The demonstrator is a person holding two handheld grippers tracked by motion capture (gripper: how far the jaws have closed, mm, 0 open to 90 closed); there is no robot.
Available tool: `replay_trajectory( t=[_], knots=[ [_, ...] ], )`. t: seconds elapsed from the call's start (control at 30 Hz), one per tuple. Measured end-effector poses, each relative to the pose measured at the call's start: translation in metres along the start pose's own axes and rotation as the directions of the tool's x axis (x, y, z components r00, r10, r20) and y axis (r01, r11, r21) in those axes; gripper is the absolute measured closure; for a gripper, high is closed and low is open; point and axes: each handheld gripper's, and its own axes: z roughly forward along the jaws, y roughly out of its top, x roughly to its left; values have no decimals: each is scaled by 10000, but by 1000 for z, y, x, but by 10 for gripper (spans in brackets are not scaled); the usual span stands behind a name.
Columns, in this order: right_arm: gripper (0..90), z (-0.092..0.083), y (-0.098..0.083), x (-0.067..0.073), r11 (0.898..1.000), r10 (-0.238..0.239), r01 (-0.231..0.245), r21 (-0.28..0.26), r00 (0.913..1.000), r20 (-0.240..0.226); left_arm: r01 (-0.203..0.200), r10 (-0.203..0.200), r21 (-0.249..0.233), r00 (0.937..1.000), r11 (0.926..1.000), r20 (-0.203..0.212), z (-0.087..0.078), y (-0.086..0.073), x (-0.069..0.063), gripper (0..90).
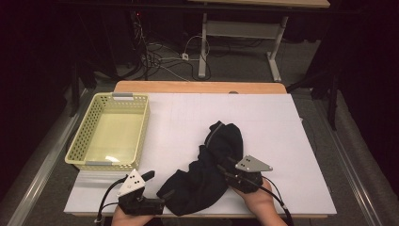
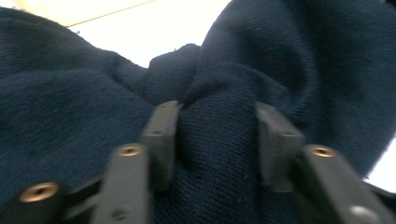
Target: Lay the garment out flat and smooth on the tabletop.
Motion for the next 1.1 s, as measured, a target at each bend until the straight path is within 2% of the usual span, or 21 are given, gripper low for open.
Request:
replay_trajectory(
  t=[0.1, 0.23, 0.37, 0.5, 0.67, 0.8, 0.87, 1.0, 1.1],
  knots=[
    [688, -13, -2, -4, 9994, 57, -57, -344, 10000, 1, -38, 39, -22, 9995, 10000, 316, 5, 5, 1, 15],
    [705, -35, -10, -11, 9981, 58, -44, -622, 9997, 228, -180, 183, -51, 9978, 9998, 639, 16, 15, 2, 14],
    [716, -57, -22, -20, 9972, 255, -216, -716, 9982, 540, -745, 749, -254, 9970, 9969, 172, 30, 26, 3, 15],
    [714, -76, -35, -32, 9966, 600, -544, -623, 9939, 920, -687, 696, -269, 9969, 9973, 361, 46, 31, 10, 18],
    [730, -96, -57, -51, 9911, 1311, -1266, -411, 9821, 1350, -713, 727, -256, 9956, 9971, 598, 64, 32, 16, 18],
    [694, -104, -68, -59, 9877, 1561, -1552, -178, 9764, 1493, -390, 391, -38, 9984, 9992, 411, 73, 32, 24, 20],
    [650, -109, -67, -59, 9873, 1588, -1550, -360, 9748, 1568, -340, 342, -70, 9992, 9994, 224, 76, 32, 26, 22],
    [574, -122, -56, -54, 9855, 1501, -1350, -1025, 9761, 1574, -529, 530, 59, 9983, 9986, -251, 77, 32, 30, 19],
    [547, -130, -41, -46, 9834, 1215, -994, -1518, 9821, 1442, -855, 882, 547, 9949, 9948, -492, 82, 27, 30, 16]
  ],
)
